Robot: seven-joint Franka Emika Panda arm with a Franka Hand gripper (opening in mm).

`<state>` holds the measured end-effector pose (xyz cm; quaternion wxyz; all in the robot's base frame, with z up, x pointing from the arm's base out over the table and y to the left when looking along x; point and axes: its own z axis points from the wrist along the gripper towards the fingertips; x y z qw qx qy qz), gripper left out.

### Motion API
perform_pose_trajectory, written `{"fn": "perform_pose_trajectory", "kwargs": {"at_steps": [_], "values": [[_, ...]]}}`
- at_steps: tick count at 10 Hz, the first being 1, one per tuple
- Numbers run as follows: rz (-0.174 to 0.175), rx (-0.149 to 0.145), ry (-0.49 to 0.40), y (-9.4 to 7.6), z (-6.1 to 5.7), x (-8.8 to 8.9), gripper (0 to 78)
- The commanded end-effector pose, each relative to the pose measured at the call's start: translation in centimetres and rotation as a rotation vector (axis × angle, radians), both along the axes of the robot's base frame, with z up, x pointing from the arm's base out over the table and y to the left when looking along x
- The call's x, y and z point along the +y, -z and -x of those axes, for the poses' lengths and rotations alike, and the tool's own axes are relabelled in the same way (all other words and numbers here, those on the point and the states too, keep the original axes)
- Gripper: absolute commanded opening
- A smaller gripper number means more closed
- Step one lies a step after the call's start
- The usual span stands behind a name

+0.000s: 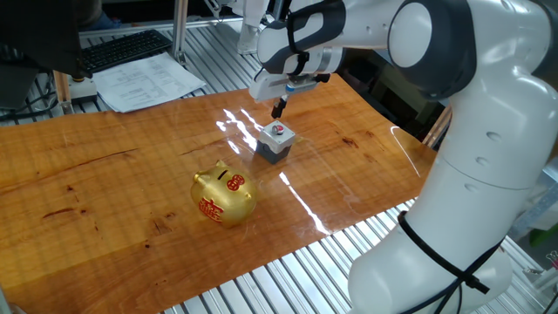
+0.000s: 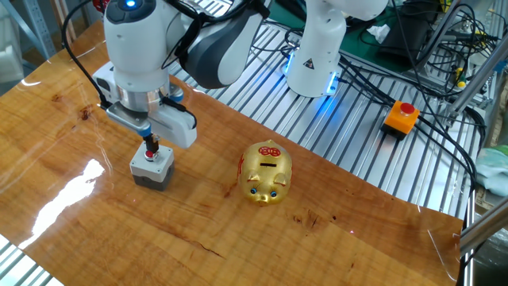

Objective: Drop coins into a piggy bank

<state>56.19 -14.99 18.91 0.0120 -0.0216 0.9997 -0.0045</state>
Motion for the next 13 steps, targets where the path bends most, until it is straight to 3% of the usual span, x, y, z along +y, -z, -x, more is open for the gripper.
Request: {"fn": "perform_pose_trajectory", "kwargs": {"at_steps": [1,13], "values": [[0.001,-0.005,-0.021,0.9,-0.7,-0.7,0.0],[0.001,0.001,-0.021,2.0,-0.1,-0.5,0.0]]}}
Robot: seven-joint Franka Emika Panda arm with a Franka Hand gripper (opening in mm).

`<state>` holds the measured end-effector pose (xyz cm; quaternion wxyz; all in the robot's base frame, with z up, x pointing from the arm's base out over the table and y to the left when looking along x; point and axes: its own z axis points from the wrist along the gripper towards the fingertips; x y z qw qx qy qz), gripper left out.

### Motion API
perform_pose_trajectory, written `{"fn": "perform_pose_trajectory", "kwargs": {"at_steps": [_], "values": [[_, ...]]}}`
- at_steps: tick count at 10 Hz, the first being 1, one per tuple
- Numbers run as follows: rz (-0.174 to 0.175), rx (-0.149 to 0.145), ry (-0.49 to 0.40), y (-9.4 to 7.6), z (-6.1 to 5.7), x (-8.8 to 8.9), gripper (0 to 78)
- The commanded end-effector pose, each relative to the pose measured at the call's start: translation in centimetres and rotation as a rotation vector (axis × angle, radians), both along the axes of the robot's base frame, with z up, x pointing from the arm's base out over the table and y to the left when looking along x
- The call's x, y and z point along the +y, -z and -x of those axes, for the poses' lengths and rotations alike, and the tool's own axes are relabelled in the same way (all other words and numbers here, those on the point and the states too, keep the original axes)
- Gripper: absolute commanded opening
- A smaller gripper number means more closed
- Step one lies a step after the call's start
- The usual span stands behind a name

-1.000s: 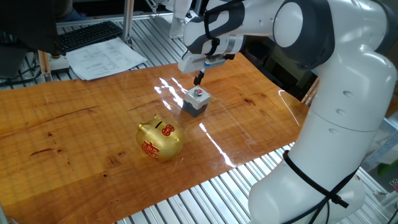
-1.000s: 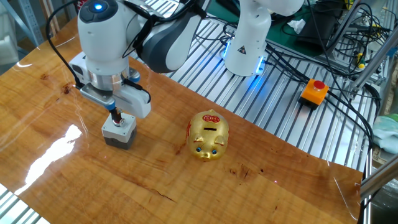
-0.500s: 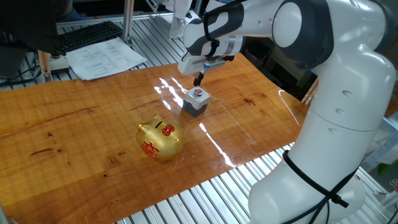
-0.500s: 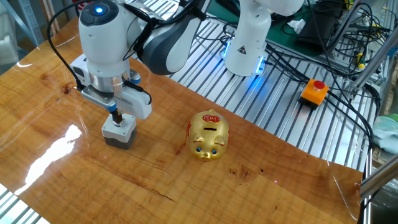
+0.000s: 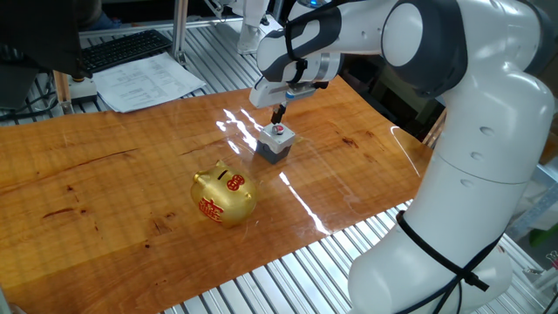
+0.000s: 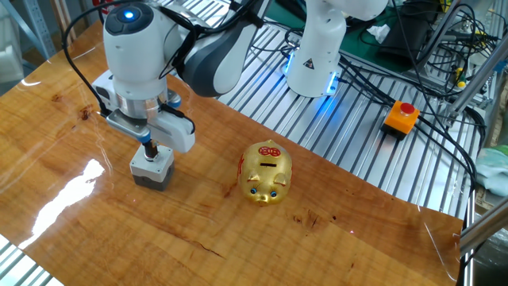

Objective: Drop coins into a piggy bank

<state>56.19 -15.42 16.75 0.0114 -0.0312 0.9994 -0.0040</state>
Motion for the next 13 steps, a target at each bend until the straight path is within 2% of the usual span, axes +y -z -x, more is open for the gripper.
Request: {"fn": "perform_pose_trajectory", "kwargs": {"at_steps": [1,2,13], "values": [[0.002,0.001,-0.004,-0.11,-0.05,-0.05,0.0],[0.002,0.001,-0.004,-0.11,-0.05,-0.05,77.4],[0.002,0.001,-0.004,-0.11,-0.05,-0.05,77.4]]}}
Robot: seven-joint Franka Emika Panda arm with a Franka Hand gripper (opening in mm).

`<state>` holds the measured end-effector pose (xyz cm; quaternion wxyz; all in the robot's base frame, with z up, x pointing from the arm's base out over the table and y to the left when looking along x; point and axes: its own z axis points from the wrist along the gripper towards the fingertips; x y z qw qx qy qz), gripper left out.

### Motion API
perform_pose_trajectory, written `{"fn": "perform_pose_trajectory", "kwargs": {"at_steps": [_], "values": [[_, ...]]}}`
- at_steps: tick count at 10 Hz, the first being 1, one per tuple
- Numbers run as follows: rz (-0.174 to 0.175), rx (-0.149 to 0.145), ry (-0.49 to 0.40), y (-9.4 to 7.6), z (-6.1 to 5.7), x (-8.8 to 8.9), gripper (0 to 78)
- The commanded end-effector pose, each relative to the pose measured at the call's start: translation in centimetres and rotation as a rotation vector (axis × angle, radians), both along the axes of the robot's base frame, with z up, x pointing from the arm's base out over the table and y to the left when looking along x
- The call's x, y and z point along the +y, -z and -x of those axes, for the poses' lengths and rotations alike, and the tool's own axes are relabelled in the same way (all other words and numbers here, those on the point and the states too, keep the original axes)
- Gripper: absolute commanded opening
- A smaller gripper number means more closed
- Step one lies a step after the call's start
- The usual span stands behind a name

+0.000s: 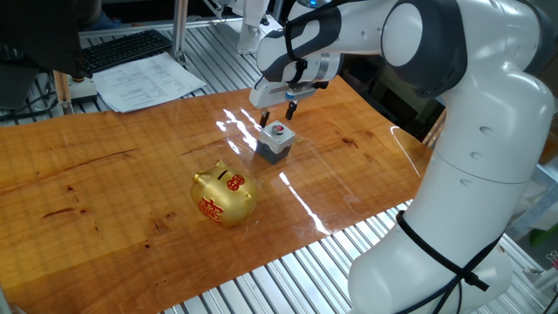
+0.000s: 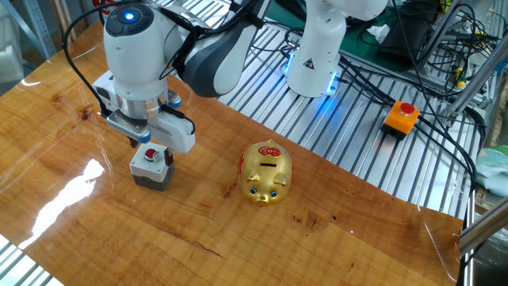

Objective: Drop coins into a piggy bank

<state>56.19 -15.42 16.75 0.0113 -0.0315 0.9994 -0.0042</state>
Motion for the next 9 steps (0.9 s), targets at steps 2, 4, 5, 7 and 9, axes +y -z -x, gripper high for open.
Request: {"fn": "perform_pose_trajectory", "kwargs": {"at_steps": [2,4,5,7,9], "values": [[0.001,0.001,-0.003,-0.1,-0.1,0.0,77.4],[-0.003,0.025,0.002,1.3,-0.1,0.4,77.4],[-0.003,0.027,0.002,1.3,-0.1,0.4,77.4],[-0.003,0.028,0.001,1.4,0.0,0.4,77.4],[-0.005,0.029,0.001,1.4,0.1,0.5,77.4]]}}
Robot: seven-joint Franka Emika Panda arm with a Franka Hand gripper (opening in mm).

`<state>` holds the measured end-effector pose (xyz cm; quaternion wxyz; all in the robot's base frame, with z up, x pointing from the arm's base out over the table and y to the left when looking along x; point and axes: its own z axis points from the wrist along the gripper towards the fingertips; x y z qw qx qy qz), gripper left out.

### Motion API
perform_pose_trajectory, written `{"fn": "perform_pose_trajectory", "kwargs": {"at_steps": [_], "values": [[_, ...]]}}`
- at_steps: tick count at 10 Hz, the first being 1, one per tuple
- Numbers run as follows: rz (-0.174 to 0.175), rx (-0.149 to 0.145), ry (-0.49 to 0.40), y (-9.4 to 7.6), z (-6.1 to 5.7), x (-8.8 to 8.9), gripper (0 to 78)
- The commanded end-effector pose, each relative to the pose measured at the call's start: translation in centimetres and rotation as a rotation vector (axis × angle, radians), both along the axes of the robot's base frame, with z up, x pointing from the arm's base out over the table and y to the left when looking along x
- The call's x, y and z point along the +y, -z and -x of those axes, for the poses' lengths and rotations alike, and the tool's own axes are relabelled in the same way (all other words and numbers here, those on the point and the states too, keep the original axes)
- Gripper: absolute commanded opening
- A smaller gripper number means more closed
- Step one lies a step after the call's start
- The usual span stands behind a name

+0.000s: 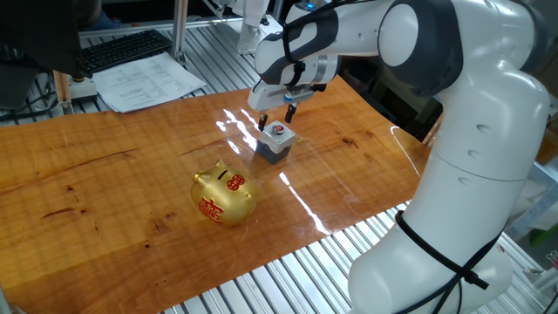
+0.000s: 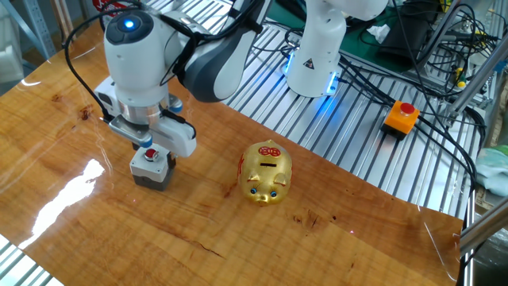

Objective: Drop coins into a piggy bank

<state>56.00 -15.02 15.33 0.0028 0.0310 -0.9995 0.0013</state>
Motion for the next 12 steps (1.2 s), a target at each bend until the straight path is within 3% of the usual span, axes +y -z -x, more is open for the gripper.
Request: {"fn": "perform_pose_trajectory", "kwargs": {"at_steps": [1,12], "values": [[-0.001,0.002,0.002,-0.04,-0.04,0.19,77.4],[0.007,0.004,0.021,-0.37,0.54,0.97,77.4]]}}
